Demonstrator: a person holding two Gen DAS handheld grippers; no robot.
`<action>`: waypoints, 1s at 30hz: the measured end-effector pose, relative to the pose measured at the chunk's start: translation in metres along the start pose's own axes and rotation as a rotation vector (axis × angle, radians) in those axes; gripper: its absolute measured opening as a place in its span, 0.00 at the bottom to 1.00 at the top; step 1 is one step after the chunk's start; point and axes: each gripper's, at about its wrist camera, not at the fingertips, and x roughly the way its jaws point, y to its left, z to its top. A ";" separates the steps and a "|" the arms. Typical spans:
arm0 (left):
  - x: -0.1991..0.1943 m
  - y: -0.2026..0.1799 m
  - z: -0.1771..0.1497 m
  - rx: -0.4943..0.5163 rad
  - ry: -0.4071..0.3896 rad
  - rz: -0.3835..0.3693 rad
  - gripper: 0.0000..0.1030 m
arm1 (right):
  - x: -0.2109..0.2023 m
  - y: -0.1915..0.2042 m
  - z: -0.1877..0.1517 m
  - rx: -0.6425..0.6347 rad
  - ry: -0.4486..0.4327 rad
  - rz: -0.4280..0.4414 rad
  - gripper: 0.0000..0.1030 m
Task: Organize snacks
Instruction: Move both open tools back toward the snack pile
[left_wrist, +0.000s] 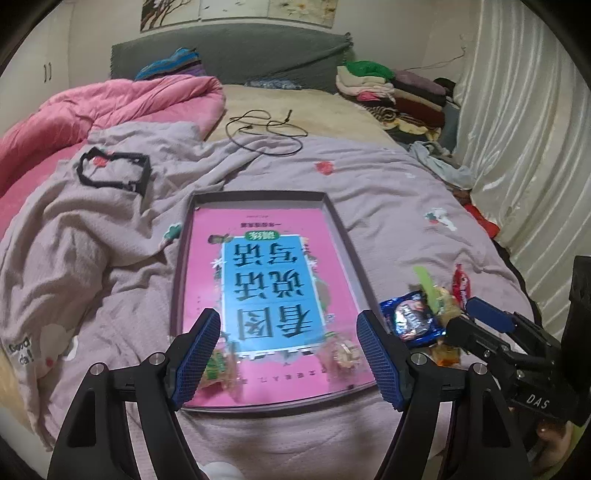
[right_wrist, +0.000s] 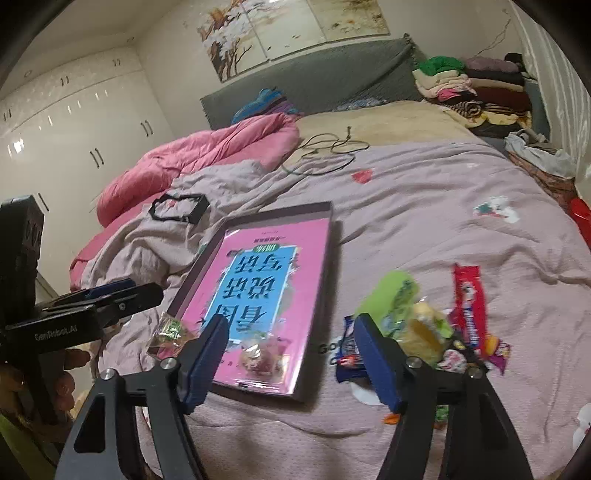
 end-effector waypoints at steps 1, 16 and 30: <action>-0.001 -0.003 0.001 0.005 -0.002 -0.006 0.75 | -0.004 -0.003 0.001 -0.001 -0.011 -0.012 0.69; -0.005 -0.043 0.001 0.072 0.000 -0.073 0.75 | -0.033 -0.044 -0.007 0.046 -0.041 -0.095 0.70; 0.014 -0.093 -0.005 0.163 0.058 -0.129 0.75 | -0.035 -0.078 -0.025 0.122 0.007 -0.144 0.70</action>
